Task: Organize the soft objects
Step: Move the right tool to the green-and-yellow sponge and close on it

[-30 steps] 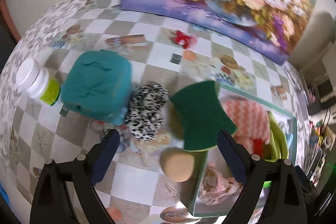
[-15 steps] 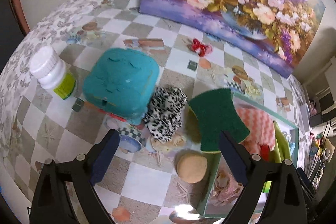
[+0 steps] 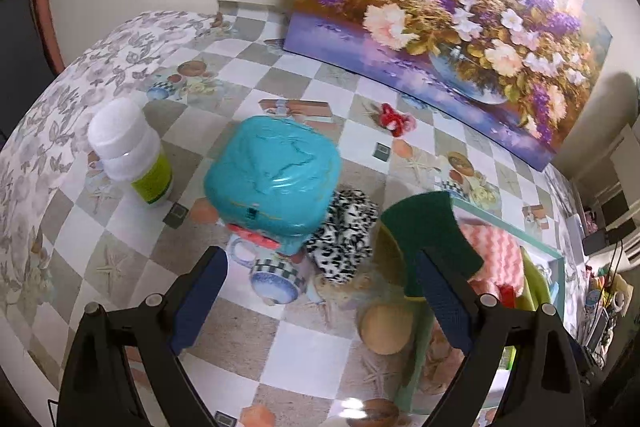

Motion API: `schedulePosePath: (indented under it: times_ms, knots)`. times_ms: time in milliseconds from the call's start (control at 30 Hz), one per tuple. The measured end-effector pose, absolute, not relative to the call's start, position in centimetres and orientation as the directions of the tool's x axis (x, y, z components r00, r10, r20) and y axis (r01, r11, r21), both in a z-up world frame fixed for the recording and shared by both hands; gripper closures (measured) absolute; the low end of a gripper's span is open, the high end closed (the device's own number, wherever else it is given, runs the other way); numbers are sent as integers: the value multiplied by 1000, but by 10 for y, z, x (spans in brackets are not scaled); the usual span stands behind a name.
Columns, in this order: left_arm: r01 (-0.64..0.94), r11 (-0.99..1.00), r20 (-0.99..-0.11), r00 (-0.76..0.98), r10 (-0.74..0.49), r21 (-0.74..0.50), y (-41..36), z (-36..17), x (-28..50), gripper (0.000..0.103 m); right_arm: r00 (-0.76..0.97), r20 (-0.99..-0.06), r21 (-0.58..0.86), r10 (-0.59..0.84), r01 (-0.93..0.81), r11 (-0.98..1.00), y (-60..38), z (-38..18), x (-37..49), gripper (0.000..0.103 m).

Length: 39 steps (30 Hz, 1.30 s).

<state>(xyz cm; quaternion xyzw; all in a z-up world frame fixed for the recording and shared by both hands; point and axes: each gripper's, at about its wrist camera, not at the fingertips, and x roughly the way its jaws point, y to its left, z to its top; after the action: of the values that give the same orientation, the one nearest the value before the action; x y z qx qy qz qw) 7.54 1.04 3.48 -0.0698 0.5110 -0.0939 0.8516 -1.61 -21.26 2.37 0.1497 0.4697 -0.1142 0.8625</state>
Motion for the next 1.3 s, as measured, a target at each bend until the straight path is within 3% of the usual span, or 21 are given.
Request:
schedulePosePath:
  times_ms: [300,767,1167,1233,1300]
  knots:
    - [97,984,-903,390,-178,-151,20,17,84,8,520,-854,108,-15,207,972,-170,18,5,0]
    - [-11,980,-925,332,-184,-199,48,-5,98,8,472,-871,-128,-137,50,990,-122,-2,49,0]
    - [-94,963,-931,293,-217,-254,60,-14,105,8,420,-886,-185,-194,63,981,-119,-23,70,1]
    - [-100,960,-932,286,-222,-260,60,-16,106,8,421,-888,-177,-185,59,982,-118,-24,72,5]
    - [-102,960,-933,284,-222,-260,60,-17,106,8,423,-885,-190,-193,50,981,-116,-25,72,22]
